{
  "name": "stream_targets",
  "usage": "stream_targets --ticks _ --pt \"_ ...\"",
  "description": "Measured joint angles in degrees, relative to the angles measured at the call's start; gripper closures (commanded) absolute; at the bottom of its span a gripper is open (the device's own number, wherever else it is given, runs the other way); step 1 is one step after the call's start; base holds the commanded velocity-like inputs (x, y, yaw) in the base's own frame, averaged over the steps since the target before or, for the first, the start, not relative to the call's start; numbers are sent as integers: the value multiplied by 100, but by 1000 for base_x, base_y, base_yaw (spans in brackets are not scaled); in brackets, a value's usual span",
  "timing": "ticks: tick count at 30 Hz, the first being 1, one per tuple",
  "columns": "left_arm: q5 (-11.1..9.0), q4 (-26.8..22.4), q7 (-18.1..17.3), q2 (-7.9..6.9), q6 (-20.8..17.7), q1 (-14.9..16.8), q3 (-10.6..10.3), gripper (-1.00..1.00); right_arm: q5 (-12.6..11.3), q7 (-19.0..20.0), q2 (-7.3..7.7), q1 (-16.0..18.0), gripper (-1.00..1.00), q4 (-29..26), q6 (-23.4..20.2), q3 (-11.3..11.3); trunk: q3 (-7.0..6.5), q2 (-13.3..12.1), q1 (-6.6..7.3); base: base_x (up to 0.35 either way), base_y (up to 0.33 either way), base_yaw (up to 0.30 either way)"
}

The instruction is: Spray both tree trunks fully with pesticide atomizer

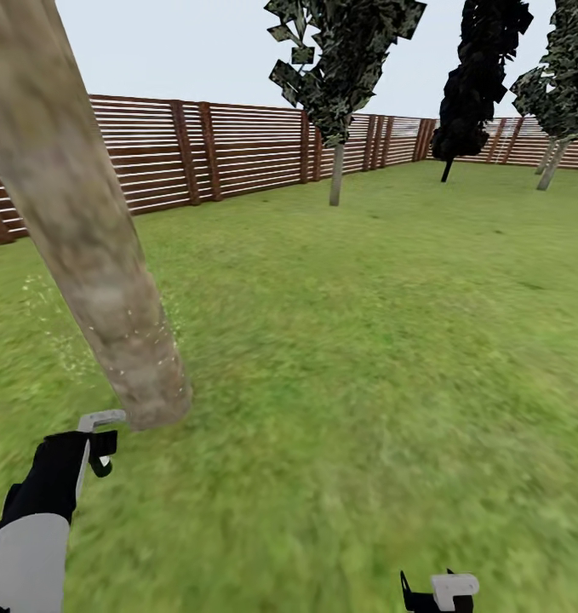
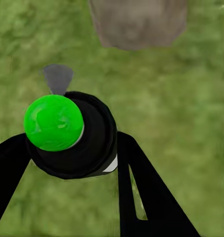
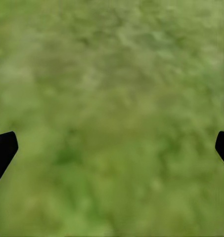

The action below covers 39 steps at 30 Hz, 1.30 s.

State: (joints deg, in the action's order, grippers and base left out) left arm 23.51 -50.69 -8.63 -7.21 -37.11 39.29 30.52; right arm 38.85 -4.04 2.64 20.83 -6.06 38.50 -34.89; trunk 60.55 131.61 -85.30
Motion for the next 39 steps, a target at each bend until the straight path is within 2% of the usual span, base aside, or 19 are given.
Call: stream_targets --ticks 2,5,7,9,11,13,14,16,18,21,22,24,27,32,33,36,37,38,39 --pt "-17 38 -6 62 8 -1 -1 100 0 0 0 0 -100 0 0 0 0 0 0 290 -131 182" --pt "-37 59 -8 200 7 -1 -211 100 0 0 0 0 -100 1 0 -1 0 0 0 289 -138 264" --pt "-7 58 -7 249 10 0 -251 100 0 0 0 0 -100 2 0 0 0 0 0 287 -142 276" --pt "29 32 -7 187 13 1 -204 100 0 0 0 0 -100 0 0 0 0 0 0 287 -142 278" --pt "48 5 9 -11 0 1 -179 100 0 0 0 0 -100 0 0 0 0 0 0 287 -142 278" --pt "-30 22 13 -50 -4 0 -189 100 0 0 0 0 -100 0 0 0 0 0 0 287 -142 278" --pt "-73 48 21 -2 2 -1 -219 100 0 0 0 0 -100 0 0 -1 0 0 0 287 -142 278" --pt "-112 67 47 368 126 -2 -261 100 0 0 0 0 -100 3 0 -1 0 0 0 287 -142 278" --pt "-39 65 61 468 224 0 -276 100 0 0 0 0 -100 1 0 0 0 0 0 287 -142 114" --pt "8 14 18 324 224 1 -205 100 0 0 7 0 -100 0 0 -2 0 0 0 286 -144 13" --pt "17 -1 22 140 220 1 -203 100 0 0 8 0 -100 0 0 -8 0 0 0 156 -211 0" --pt "-63 48 64 191 233 -1 -243 100 0 -3 9 0 -100 0 0 -9 0 0 0 29 -262 0" --pt "-50 59 39 269 238 -2 -248 100 0 -4 9 0 -100 0 0 -9 0 0 0 5 -271 0" --pt "-40 59 11 288 239 -5 -248 100 0 -5 9 0 -100 0 0 -4 0 0 0 0 -273 221" --pt "-27 50 24 265 237 -4 -240 100 0 -6 9 0 -100 0 0 -6 0 0 0 0 -273 277" --pt "-5 23 73 45 226 -3 -136 100 0 -6 9 0 -100 0 0 -2 0 0 0 0 -273 278" --pt "-34 35 75 42 226 -5 -136 100 0 -7 9 0 -100 0 0 -2 0 0 0 0 -273 278" --pt "-45 50 78 60 231 -6 -148 100 0 -6 9 0 -100 0 0 -4 0 0 0 0 -273 271" --pt "-86 72 76 184 236 -10 -165 100 0 -4 9 0 -100 0 0 -4 0 0 0 0 -273 176"
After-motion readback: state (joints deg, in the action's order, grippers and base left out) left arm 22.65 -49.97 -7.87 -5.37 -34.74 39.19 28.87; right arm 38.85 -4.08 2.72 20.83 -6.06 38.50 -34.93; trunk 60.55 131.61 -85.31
